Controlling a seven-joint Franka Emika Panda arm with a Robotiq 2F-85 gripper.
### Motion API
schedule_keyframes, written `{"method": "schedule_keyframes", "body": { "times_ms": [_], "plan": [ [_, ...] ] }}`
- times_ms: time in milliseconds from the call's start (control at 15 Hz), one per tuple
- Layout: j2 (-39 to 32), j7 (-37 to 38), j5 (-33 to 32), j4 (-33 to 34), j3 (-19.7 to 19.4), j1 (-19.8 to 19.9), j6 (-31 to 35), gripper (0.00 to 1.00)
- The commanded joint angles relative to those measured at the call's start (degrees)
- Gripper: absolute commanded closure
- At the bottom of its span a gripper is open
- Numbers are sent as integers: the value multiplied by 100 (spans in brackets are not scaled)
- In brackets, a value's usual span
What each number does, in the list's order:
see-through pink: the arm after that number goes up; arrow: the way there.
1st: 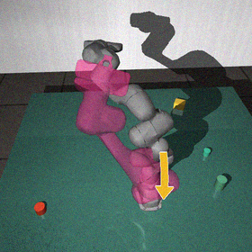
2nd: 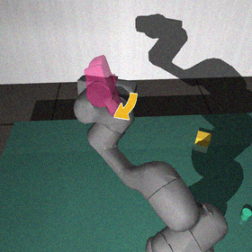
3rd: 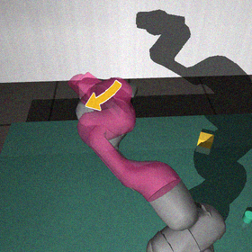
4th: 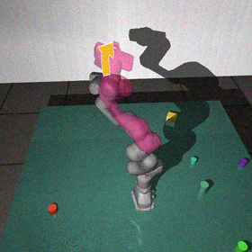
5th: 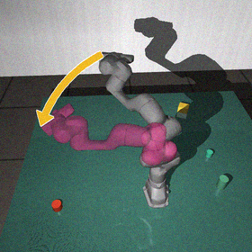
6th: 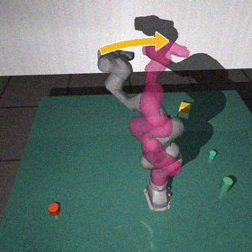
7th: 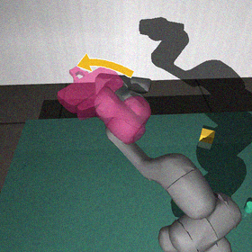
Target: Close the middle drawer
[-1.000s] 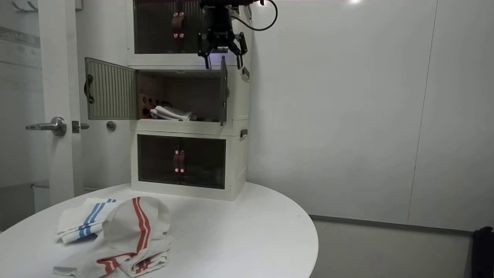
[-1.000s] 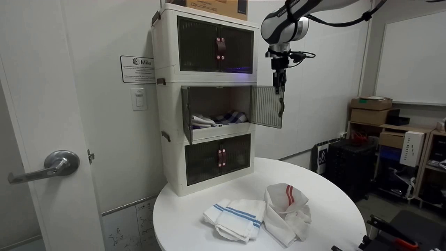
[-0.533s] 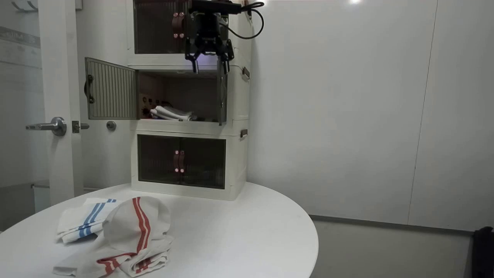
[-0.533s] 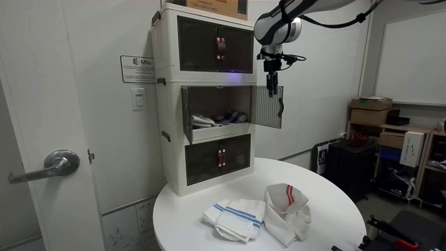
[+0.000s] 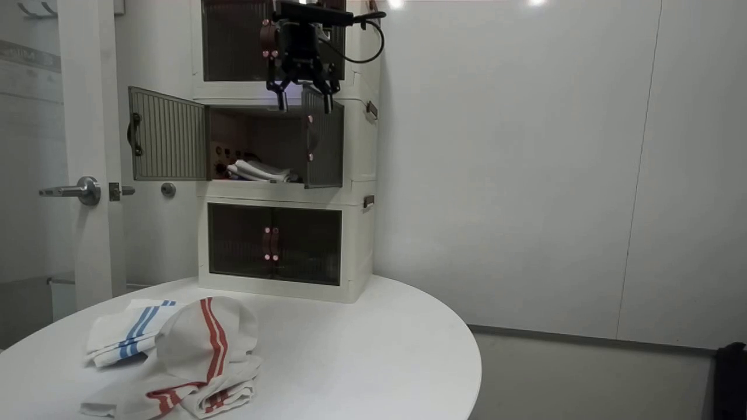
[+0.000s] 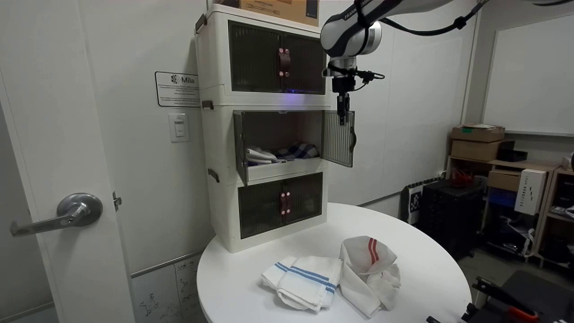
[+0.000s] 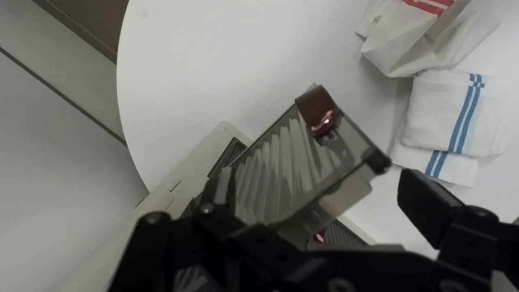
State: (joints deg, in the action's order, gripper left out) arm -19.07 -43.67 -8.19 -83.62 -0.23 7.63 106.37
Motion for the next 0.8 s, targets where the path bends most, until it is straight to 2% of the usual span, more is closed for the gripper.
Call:
{"method": "schedule_keyframes", "body": {
  "times_ms": [0, 467, 733],
  "plan": [
    [217, -233, 38, -253, 59, -83, -82, 0],
    [473, -279, -3, -715, 164, -288, -10, 0],
    [595, -306, 66, -876, 208, -346, 369, 0]
  ]
}}
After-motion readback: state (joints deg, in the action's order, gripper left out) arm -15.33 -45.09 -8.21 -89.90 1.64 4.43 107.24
